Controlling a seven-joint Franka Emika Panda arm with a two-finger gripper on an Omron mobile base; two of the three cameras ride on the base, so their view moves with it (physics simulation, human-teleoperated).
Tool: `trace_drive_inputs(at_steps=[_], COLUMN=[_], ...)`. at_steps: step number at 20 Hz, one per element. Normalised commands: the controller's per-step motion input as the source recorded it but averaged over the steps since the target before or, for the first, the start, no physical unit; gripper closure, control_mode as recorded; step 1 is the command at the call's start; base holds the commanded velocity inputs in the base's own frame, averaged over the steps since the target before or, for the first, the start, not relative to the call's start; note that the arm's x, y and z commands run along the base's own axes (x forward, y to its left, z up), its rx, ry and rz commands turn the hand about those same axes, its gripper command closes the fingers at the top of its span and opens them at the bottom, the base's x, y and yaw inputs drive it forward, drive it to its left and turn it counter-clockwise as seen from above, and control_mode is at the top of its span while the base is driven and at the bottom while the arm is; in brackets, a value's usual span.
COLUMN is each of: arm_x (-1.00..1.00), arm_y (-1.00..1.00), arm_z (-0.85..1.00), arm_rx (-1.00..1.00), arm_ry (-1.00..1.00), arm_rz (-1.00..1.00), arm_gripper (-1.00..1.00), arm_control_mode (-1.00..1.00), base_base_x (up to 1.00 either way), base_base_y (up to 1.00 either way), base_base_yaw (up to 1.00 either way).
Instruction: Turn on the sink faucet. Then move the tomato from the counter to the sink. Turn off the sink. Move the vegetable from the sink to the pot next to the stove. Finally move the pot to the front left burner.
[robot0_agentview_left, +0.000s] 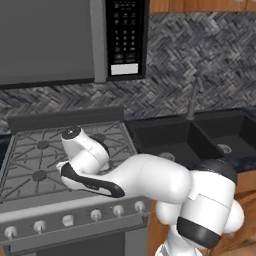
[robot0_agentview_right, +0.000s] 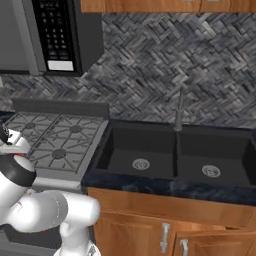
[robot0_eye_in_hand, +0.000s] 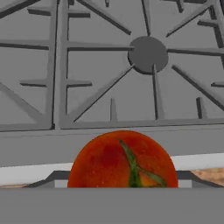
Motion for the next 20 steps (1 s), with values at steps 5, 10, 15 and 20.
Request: trace_drive_inputs(at_steps=[5, 10, 15, 20], arm_x=[0.00, 0.00, 0.00, 0.00], arm_y=[0.00, 0.00, 0.00, 0.00], arm_z=[0.00, 0.00, 0.00, 0.00], arm_rx=[0.00, 0.00, 0.00, 0.00], arm_ry=[0.00, 0.00, 0.00, 0.00], arm_rz=[0.00, 0.00, 0.00, 0.00], arm_gripper=[1.00, 1.00, 1.00, 1.00], arm_control_mode=[1.00, 1.00, 1.00, 1.00], base_base_x=[-0.08, -0.30, -0.25, -0.12], base_base_y=[0.77, 0.61, 0.56, 0.43], base_base_yaw=[0.02, 0.00, 0.00, 0.00])
